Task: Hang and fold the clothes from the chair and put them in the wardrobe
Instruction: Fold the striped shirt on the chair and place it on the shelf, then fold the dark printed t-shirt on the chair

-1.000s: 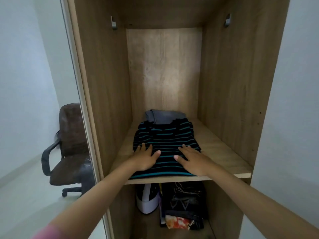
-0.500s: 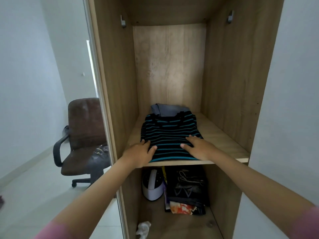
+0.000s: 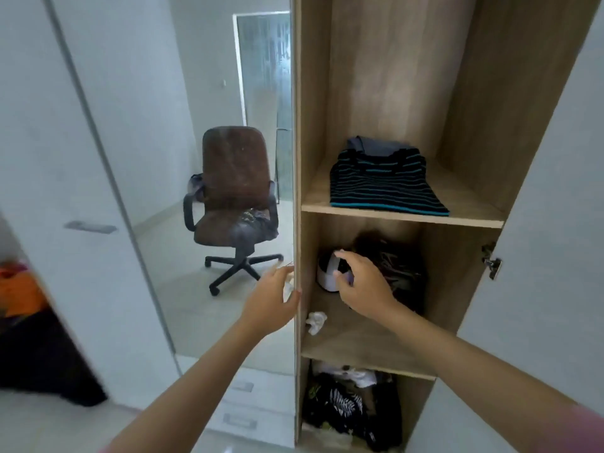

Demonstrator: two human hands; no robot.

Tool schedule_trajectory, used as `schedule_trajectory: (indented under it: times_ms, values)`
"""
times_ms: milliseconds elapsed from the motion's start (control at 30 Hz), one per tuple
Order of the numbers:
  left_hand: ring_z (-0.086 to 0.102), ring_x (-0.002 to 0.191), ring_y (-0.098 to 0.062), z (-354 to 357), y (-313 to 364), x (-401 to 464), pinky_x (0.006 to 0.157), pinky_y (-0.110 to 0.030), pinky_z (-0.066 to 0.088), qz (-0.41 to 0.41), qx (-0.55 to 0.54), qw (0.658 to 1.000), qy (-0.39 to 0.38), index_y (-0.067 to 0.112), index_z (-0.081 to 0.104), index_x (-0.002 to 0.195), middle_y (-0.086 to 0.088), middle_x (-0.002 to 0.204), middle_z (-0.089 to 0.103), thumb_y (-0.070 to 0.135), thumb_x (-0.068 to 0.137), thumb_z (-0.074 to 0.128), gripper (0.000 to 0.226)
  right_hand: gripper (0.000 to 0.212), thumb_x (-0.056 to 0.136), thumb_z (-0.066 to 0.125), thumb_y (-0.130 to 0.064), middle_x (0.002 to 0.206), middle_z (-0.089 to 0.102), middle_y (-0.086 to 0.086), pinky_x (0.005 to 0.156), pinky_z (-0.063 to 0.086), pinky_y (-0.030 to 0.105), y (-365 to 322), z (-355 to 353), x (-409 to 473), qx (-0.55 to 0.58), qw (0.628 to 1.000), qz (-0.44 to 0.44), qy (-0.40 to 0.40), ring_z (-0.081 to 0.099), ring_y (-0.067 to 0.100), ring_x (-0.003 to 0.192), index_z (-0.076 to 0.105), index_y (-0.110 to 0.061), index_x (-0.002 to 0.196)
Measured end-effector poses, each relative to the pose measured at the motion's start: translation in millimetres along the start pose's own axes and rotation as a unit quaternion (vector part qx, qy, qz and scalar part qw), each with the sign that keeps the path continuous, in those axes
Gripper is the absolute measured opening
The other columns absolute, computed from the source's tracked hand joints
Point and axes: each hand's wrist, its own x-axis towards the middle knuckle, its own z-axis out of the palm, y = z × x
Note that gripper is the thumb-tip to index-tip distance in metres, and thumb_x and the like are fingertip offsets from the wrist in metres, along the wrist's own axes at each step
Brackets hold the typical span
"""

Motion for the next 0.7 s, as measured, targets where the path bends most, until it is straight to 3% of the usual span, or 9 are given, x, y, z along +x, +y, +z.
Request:
schedule_trajectory:
  times_ms: [133, 300, 467, 700]
  values:
    - [0.049, 0.124, -0.018, -29, -58, -84, 0.103, -0.033, 0.041, -0.125, -0.005, 0.992, 0.013, 0.018, 0.04, 0.138, -0.002, 0.136, 0.051, 0.03, 0.092, 0.055, 0.05, 0.037, 0.094, 0.052, -0.025, 0.132, 0.055, 0.003, 0.103, 0.037, 0.029, -54, 76, -19, 0.051, 0.993, -0.024, -0.108, 0.048, 0.019, 0.124, 0.052, -0.014, 0.13]
    - [0.052, 0.12, -0.018, -73, -127, -198, 0.1, -0.034, 0.043, -0.295, 0.008, 0.954, 0.055, 0.018, 0.039, 0.139, -0.004, 0.134, 0.053, 0.03, 0.092, 0.055, 0.052, 0.035, 0.094, 0.053, -0.023, 0.131, 0.056, 0.003, 0.101, 0.033, 0.021, -135, 175, -50, 0.091, 0.957, -0.102, -0.257, 0.048, 0.019, 0.124, 0.055, -0.012, 0.127]
    - [0.054, 0.115, -0.023, -115, -177, -324, 0.096, -0.034, 0.044, -0.449, 0.01, 0.887, 0.106, 0.015, 0.041, 0.136, -0.008, 0.129, 0.056, 0.028, 0.092, 0.054, 0.048, 0.033, 0.093, 0.054, -0.018, 0.128, 0.06, 0.006, 0.096, 0.032, 0.016, -241, 261, -99, 0.131, 0.907, -0.184, -0.354, 0.053, 0.02, 0.12, 0.058, -0.008, 0.124]
    - [0.055, 0.112, -0.026, -175, -219, -483, 0.093, -0.034, 0.046, -0.605, -0.022, 0.771, 0.197, 0.013, 0.039, 0.137, -0.009, 0.127, 0.055, 0.026, 0.094, 0.05, 0.047, 0.032, 0.092, 0.056, -0.019, 0.127, 0.06, 0.007, 0.098, 0.034, 0.02, -391, 361, -185, 0.149, 0.801, -0.322, -0.481, 0.053, 0.021, 0.121, 0.059, -0.007, 0.122]
